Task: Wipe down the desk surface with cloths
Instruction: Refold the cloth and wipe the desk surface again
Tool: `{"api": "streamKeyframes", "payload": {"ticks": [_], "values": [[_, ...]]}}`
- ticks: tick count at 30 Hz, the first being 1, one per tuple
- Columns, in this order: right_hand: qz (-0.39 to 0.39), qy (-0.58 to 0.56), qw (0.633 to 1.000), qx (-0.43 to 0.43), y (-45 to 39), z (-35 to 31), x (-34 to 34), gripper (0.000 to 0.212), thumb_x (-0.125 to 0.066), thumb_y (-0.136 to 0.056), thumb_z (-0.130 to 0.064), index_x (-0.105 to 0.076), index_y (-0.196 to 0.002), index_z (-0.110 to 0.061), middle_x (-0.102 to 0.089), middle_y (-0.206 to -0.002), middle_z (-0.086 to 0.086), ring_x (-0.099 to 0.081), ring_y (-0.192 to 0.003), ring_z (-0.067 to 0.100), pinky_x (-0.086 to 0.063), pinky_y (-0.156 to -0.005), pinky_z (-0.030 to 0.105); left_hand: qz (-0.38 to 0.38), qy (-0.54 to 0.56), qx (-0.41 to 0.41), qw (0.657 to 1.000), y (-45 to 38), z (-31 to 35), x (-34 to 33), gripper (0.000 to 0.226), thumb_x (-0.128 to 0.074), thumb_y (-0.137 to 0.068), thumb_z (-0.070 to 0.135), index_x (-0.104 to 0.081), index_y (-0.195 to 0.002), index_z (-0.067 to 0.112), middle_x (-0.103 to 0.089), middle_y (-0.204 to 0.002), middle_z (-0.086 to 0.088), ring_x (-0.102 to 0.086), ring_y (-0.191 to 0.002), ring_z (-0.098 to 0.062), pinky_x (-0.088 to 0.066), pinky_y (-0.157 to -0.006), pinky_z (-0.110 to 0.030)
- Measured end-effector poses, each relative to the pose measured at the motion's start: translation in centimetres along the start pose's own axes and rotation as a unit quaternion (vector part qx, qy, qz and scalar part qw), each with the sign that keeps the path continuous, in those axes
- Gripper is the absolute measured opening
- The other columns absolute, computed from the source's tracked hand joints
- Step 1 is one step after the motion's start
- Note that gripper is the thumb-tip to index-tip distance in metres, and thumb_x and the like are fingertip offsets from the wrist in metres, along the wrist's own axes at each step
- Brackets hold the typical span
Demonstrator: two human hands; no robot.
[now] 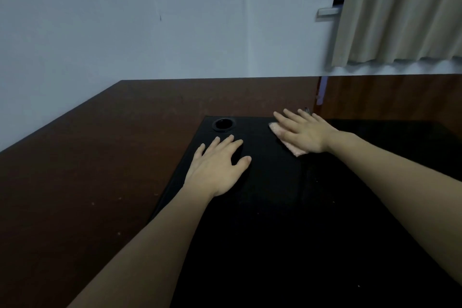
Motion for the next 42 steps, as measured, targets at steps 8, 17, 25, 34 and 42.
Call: {"api": "streamKeyframes", "payload": {"ticks": [8,17,25,34,42], "values": [[-0.057,-0.004,0.994,0.091,6.1,-3.6,-1.3,0.064,-0.008,-0.094,-0.077,0.011,-0.153,-0.058,0.02,-0.164,-0.023,0.023,-0.153,0.021,0.014,-0.123,0.053,0.004,-0.013,0.003,1.0,-0.1,-0.2,-0.1,0.061,-0.031,-0.102,0.062,-0.023,-0.159,0.04,-0.01,-0.168,0.016,-0.003,-0.156,-0.013,-0.003,-0.127,-0.046],[-0.05,-0.015,0.995,0.086,12.3,-3.1,-2.3,0.06,-0.014,-0.099,-0.072,0.011,-0.152,-0.06,0.019,-0.164,-0.025,0.024,-0.153,0.017,0.014,-0.123,0.05,-0.005,-0.046,-0.002,0.999,0.0,0.6,0.0,0.059,-0.03,-0.105,0.055,-0.023,-0.16,0.035,-0.012,-0.169,0.01,-0.007,-0.156,-0.02,-0.007,-0.126,-0.05],[-0.03,-0.026,0.999,-0.013,3.0,3.1,-0.2,0.056,-0.008,-0.104,-0.065,0.005,-0.157,-0.053,0.013,-0.168,-0.018,0.014,-0.156,0.026,0.008,-0.123,0.057,0.017,0.031,-0.014,0.999,-1.8,2.8,1.8,0.052,-0.047,-0.105,0.041,-0.038,-0.154,0.029,-0.033,-0.163,0.005,-0.022,-0.153,-0.023,-0.024,-0.122,-0.051],[-0.025,-0.012,0.999,0.035,3.1,4.2,-0.5,0.056,-0.01,-0.105,-0.061,0.008,-0.157,-0.052,0.015,-0.168,-0.017,0.016,-0.155,0.026,0.008,-0.123,0.058,0.01,0.033,0.013,0.999,-4.9,5.9,-1.1,0.049,-0.041,-0.107,0.04,-0.034,-0.155,0.034,-0.021,-0.167,0.011,-0.011,-0.156,-0.022,-0.004,-0.125,-0.055],[-0.054,-0.013,0.991,0.12,12.6,2.4,-1.9,0.055,-0.011,-0.105,-0.061,0.012,-0.155,-0.055,0.02,-0.165,-0.022,0.025,-0.152,0.019,0.015,-0.122,0.053,0.028,0.01,0.015,0.999,-4.8,5.9,-1.6,0.048,-0.035,-0.107,0.042,-0.034,-0.155,0.037,-0.02,-0.167,0.014,-0.01,-0.156,-0.019,-0.004,-0.125,-0.053]]}}
Point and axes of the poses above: each hand's wrist, its own y-axis away from the middle knuckle, its own x-axis out of the back of the hand, z = x × y, the point moved 8 cm from there along -y, towards the middle knuckle
